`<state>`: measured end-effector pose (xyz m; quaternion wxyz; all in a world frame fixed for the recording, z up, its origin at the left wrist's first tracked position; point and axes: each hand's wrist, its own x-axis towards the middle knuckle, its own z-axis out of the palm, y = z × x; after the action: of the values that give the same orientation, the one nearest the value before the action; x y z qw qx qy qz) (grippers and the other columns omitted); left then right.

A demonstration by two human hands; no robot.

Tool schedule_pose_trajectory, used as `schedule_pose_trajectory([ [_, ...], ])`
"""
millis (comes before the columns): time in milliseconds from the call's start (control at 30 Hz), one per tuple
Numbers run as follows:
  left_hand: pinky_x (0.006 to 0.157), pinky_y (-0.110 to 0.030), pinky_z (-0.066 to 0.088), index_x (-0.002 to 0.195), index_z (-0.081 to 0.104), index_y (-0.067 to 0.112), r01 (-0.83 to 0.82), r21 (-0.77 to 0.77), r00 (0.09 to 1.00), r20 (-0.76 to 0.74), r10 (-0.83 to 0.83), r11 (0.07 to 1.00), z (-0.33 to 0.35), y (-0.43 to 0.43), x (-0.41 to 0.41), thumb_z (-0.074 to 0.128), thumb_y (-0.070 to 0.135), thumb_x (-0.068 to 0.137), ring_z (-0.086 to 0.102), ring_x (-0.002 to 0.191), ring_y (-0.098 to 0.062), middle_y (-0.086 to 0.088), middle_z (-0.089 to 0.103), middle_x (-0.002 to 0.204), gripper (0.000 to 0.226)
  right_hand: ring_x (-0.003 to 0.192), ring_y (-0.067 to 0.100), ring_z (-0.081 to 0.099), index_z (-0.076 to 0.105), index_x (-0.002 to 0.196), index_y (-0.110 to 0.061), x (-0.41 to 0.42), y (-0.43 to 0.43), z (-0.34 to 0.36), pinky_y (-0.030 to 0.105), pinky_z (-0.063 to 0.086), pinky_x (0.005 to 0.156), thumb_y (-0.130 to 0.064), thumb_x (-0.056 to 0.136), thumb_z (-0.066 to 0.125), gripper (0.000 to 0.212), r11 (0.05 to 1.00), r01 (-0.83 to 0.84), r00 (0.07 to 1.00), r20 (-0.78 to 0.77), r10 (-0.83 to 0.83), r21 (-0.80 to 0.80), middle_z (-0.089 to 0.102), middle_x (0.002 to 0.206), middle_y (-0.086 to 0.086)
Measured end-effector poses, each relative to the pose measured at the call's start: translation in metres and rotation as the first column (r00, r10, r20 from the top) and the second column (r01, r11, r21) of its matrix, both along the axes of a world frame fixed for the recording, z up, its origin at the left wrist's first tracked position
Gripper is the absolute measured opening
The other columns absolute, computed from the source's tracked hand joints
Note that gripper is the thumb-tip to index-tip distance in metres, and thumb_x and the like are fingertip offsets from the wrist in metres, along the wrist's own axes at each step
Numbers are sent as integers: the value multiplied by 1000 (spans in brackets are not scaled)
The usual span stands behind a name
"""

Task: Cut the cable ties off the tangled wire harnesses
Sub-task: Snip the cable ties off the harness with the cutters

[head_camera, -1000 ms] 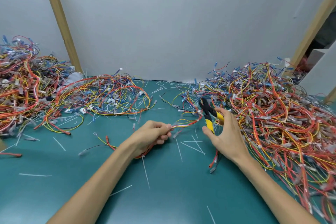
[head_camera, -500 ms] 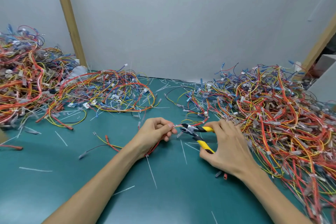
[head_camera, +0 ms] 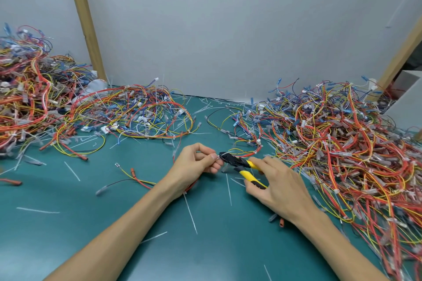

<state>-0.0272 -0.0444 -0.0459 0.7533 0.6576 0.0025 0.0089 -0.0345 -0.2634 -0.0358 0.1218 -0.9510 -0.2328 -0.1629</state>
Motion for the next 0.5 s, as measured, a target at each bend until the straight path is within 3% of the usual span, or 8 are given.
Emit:
schedule_pose_trajectory([
  [100,56,-18,53,96,54,-4,-26,12,1000,15,25,1000,0,-1,-1,53,-5,95,65,57,-9,-15,69,77,1,92,14,53,55,128,-33,0,0,0,33,44,68,-53,89,56,44,1000,1,998,-63,-3,-20,48,88,-13],
  [200,58,-18,50,100,60,5,-42,212,996,83,25,976,3,0,-2,57,5,96,64,58,-9,-9,72,80,5,86,14,54,54,121,-36,-1,1,-1,36,47,72,-62,90,42,42,1000,17,989,-144,-14,18,55,87,-9],
  [267,63,-19,50,98,64,13,-108,433,983,184,30,895,3,2,-3,63,13,93,65,61,-10,-2,75,81,5,74,11,52,59,104,-30,1,1,-1,37,46,68,-67,88,36,47,997,13,983,-181,0,72,56,76,-7],
  [367,69,-29,50,88,66,17,-266,707,932,363,-13,655,3,7,-5,63,22,93,63,68,-14,7,71,74,8,53,12,42,60,82,-23,5,-3,3,34,36,55,-66,91,37,50,973,5,970,-238,52,232,49,58,-1],
  [400,67,-29,50,85,66,16,-299,705,912,409,-24,643,3,7,-5,63,23,94,62,65,-12,9,69,71,12,49,11,40,59,77,-19,6,-5,5,36,37,53,-66,92,38,54,959,1,959,-271,80,285,50,57,4],
  [500,64,-14,47,83,66,15,-299,542,881,473,9,785,6,1,-9,64,18,94,64,59,-3,11,71,73,11,39,12,49,62,70,-10,5,-7,10,27,42,42,-68,92,40,66,914,34,901,-409,147,403,59,53,6],
])
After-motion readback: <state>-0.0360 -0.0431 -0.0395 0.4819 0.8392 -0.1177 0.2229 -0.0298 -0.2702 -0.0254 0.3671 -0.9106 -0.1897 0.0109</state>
